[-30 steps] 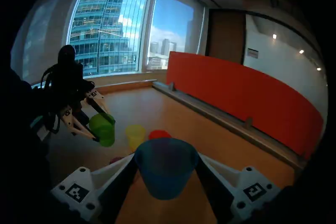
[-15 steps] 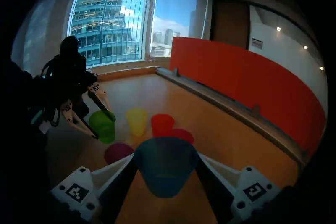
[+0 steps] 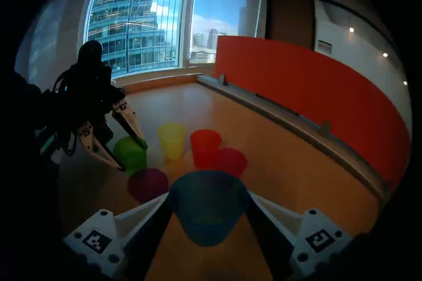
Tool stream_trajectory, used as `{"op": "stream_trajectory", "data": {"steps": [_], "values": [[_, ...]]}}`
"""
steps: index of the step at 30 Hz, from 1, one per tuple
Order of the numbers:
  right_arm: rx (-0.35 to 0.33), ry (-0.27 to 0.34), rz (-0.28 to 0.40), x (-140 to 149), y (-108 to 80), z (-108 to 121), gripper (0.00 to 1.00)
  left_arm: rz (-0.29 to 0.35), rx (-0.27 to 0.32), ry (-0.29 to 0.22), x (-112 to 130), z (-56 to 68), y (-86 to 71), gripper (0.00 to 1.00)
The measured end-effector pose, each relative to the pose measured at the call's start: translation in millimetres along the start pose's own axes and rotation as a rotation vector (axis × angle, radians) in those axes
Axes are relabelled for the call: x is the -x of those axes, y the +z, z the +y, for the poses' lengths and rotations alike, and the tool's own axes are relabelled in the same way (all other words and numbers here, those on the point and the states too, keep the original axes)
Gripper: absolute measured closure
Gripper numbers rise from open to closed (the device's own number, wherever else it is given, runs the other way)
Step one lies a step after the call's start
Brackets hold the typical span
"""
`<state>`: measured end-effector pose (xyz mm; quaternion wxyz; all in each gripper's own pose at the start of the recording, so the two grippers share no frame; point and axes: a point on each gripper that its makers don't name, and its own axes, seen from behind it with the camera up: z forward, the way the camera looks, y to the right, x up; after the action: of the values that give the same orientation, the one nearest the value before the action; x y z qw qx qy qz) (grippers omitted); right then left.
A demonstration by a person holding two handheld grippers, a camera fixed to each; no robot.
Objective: Pour water
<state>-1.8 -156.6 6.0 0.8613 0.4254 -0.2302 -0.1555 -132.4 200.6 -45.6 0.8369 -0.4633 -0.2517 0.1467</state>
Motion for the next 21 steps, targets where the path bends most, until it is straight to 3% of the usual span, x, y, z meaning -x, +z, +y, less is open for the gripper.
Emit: {"op": "stream_trajectory", "data": {"steps": [21], "values": [[-0.003,0.004,-0.015,9,4.1,-3,0.08,-0.01,0.005,-0.03,18,3.1,4.5,0.13]]}}
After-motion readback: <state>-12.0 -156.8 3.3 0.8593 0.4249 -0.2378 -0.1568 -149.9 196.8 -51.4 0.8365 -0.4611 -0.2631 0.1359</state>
